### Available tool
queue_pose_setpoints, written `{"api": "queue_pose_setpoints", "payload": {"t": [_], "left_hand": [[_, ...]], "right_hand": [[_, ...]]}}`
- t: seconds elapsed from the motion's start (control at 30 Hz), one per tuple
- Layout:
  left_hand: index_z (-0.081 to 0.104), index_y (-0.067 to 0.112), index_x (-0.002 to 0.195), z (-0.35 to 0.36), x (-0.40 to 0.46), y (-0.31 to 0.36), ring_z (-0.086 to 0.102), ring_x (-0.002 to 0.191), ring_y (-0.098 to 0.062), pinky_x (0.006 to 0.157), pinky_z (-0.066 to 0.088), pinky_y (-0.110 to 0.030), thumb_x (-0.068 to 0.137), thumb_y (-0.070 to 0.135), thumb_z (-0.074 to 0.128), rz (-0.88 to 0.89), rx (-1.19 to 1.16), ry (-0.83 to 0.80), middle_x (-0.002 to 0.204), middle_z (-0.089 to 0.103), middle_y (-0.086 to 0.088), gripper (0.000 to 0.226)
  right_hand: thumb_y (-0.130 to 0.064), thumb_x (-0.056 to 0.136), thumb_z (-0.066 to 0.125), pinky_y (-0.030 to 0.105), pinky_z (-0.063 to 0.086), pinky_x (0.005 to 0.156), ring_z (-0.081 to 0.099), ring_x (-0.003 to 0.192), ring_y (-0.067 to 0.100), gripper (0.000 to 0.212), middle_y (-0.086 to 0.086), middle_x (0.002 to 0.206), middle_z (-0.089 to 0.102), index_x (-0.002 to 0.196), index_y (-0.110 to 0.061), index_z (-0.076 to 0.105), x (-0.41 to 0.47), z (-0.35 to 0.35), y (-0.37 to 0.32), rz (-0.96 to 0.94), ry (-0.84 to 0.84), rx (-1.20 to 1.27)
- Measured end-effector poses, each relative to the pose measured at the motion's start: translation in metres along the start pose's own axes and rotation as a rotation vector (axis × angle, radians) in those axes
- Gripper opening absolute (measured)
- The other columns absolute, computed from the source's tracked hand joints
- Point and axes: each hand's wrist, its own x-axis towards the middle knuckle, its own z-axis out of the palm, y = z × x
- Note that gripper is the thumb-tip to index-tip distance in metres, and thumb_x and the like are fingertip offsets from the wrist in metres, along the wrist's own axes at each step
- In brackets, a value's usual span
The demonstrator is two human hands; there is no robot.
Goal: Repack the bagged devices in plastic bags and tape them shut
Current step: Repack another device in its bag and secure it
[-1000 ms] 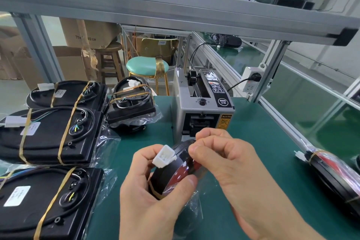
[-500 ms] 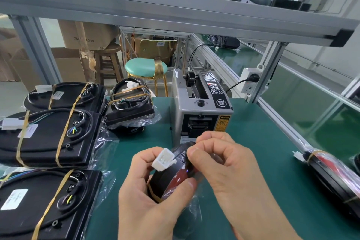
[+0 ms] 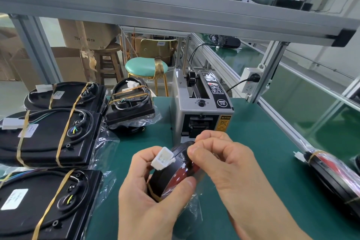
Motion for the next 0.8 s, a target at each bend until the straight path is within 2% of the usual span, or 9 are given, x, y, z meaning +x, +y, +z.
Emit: {"api": "queue_pose_setpoints", "payload": {"t": [0.1, 0.2, 0.3, 0.53, 0.63, 0.8], "left_hand": [[0.066, 0.033, 0.075, 0.0004, -0.0004, 0.0008, 0.059, 0.051, -0.01, 0.049, 0.048, -0.016, 0.03, 0.027, 0.077, -0.011, -0.007, 0.005, 0.067, 0.068, -0.005, 0.046], [0.065, 0.034, 0.073, 0.0006, -0.0007, 0.0025, 0.055, 0.046, -0.01, 0.045, 0.045, -0.014, 0.029, 0.029, 0.077, -0.019, -0.01, 0.009, 0.064, 0.067, -0.003, 0.045], [0.065, 0.036, 0.071, 0.001, -0.0008, 0.004, 0.053, 0.043, -0.01, 0.043, 0.043, -0.013, 0.029, 0.03, 0.076, -0.021, -0.004, 0.015, 0.062, 0.066, -0.002, 0.044], [0.066, 0.034, 0.073, 0.0014, -0.0001, 0.003, 0.055, 0.045, -0.01, 0.043, 0.044, -0.014, 0.028, 0.029, 0.077, -0.026, -0.012, 0.019, 0.063, 0.066, -0.004, 0.047], [0.066, 0.034, 0.074, 0.0009, -0.0004, 0.0026, 0.056, 0.047, -0.01, 0.044, 0.045, -0.015, 0.027, 0.029, 0.077, -0.024, -0.005, 0.015, 0.065, 0.068, -0.005, 0.048], [0.066, 0.034, 0.074, 0.0013, -0.0005, 0.0026, 0.058, 0.048, -0.009, 0.045, 0.046, -0.015, 0.028, 0.03, 0.078, -0.018, -0.004, 0.009, 0.066, 0.068, -0.004, 0.048]], "right_hand": [[-0.025, 0.067, 0.068, 0.004, 0.041, 0.061, 0.055, 0.07, -0.006, 0.014, -0.018, 0.084, 0.057, 0.054, -0.021, 0.072, 0.0004, 0.0005, 0.0016, -0.022, 0.013, -0.027], [-0.024, 0.073, 0.075, 0.003, 0.042, 0.063, 0.056, 0.075, -0.007, 0.02, -0.01, 0.094, 0.057, 0.054, -0.019, 0.071, -0.0009, -0.0007, 0.0025, 0.004, -0.013, 0.051], [-0.019, 0.076, 0.073, 0.002, 0.042, 0.062, 0.057, 0.075, -0.01, 0.022, -0.005, 0.101, 0.055, 0.054, -0.018, 0.072, -0.0017, -0.0011, 0.0006, 0.03, -0.05, 0.098], [-0.023, 0.066, 0.068, 0.003, 0.04, 0.058, 0.052, 0.063, -0.006, 0.014, -0.022, 0.084, 0.056, 0.053, -0.021, 0.071, -0.0008, 0.0037, 0.002, -0.024, 0.023, -0.014], [-0.024, 0.066, 0.067, 0.003, 0.039, 0.056, 0.051, 0.058, -0.006, 0.013, -0.024, 0.084, 0.056, 0.053, -0.022, 0.07, -0.0007, 0.0026, 0.0029, -0.05, 0.042, -0.063], [-0.027, 0.066, 0.065, 0.005, 0.04, 0.059, 0.053, 0.063, -0.005, 0.013, -0.021, 0.087, 0.057, 0.056, -0.022, 0.07, 0.0006, 0.0012, 0.0047, -0.073, 0.023, -0.107]]}}
